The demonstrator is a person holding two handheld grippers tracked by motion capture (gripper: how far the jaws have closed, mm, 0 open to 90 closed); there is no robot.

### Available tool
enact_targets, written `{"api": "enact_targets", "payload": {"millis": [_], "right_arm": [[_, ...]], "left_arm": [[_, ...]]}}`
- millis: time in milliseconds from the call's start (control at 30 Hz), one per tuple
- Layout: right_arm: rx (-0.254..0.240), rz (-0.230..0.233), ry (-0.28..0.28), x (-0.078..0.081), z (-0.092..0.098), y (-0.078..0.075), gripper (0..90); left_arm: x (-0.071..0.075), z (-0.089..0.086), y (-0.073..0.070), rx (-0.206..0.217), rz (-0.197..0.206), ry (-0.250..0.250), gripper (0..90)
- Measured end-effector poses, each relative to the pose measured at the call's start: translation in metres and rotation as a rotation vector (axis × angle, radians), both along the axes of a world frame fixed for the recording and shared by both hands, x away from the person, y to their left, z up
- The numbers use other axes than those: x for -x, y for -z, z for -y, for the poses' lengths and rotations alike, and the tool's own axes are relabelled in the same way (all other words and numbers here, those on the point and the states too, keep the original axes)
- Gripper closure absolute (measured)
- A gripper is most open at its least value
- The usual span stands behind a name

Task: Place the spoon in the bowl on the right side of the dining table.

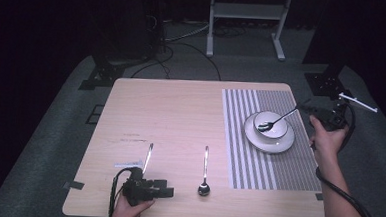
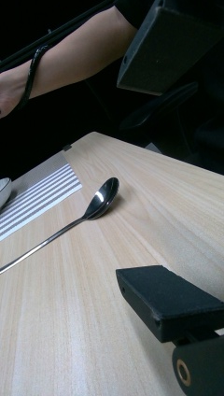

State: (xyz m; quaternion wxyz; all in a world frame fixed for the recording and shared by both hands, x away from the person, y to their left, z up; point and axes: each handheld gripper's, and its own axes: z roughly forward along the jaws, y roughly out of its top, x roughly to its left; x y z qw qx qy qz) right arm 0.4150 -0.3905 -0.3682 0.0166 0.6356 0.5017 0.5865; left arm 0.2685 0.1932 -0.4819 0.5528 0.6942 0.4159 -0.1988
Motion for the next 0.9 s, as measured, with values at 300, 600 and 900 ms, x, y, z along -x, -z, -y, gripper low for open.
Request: {"api": "enact_targets", "payload": {"millis": [300,600,900], "right_arm": [[0.017,-0.008,0.043,0.001,0.007,0.006,88.8],[0.065,-0.009,0.068,0.002,0.008,0.009,88.7],[0.072,-0.018,0.075,0.002,0.008,0.015,88.7]], "left_arm": [[0.0,0.0,0.0,-0.002,0.001,0.0,7.0],[0.0,0.0,0.0,-0.002,0.001,0.001,7.0],[0.0,0.0,0.0,0.002,-0.001,-0.002,7.0]]}}
